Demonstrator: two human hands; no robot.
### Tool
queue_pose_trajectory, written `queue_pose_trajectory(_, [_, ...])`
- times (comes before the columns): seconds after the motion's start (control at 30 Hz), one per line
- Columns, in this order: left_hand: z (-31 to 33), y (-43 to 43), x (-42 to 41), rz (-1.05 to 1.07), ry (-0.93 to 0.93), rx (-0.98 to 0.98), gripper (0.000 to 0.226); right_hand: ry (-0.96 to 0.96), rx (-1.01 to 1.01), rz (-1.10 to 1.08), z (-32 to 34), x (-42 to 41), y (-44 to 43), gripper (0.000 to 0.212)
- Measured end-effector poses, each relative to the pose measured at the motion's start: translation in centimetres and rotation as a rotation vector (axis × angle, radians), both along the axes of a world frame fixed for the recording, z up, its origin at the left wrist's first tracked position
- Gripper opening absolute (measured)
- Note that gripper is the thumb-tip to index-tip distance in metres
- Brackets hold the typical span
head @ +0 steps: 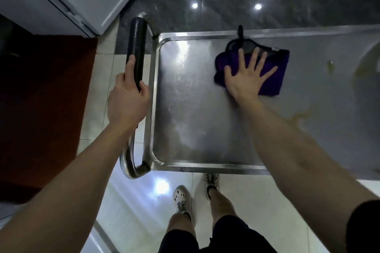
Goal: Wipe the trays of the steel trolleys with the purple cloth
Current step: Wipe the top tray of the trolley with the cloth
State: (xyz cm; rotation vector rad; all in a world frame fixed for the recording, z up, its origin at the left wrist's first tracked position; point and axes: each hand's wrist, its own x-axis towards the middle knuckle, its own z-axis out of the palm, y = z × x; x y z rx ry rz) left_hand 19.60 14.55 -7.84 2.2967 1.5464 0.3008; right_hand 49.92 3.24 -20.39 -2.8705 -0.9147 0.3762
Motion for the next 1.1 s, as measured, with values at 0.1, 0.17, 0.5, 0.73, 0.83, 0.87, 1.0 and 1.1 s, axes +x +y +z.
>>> queue_pose_trajectory(0.1, [0.1,0.1,0.1,0.006,0.026,-0.002,0.07,-0.014,0.08,0.34,-0.8,-11.4,-0.1,0.083])
queue_pose_trajectory(0.17, [0.0,0.2,0.0,-0.002,0.033,0.006,0.07,-0.01,0.129,0.609,-1.7,-18.5,-2.5,0.081])
queue_pose_trajectory(0.5, [-1.5,1.1,0.0,-0.05,0.143,0.168,0.069,-0.078,0.007,0.566,-1.9,-13.2,-17.4,0.069])
queue_pose_trajectory(0.73, [-0.9,0.8,0.8,-0.769,0.401,0.616,0.06,-0.127,-0.119,0.532,0.8,-8.2,-21.7,0.083])
queue_pose_trajectory(0.83, [-0.5,-2.5,3.5,-0.847,0.483,0.421,0.063,-0.077,-0.14,0.55,0.8,-7.8,-21.4,0.089])
queue_pose_trajectory(0.87, [-0.4,-3.8,5.0,-0.818,0.503,0.298,0.065,-0.065,-0.138,0.553,0.6,-7.7,-21.4,0.088])
queue_pose_trajectory(1.0, [-0.8,-8.3,12.4,-0.677,0.471,-0.053,0.069,-0.063,-0.085,0.574,-0.2,-7.7,-21.9,0.08])
queue_pose_trajectory(1.1, [-1.5,-10.2,17.9,-0.573,0.453,-0.205,0.077,-0.058,-0.023,0.624,-0.6,-7.0,-22.3,0.076])
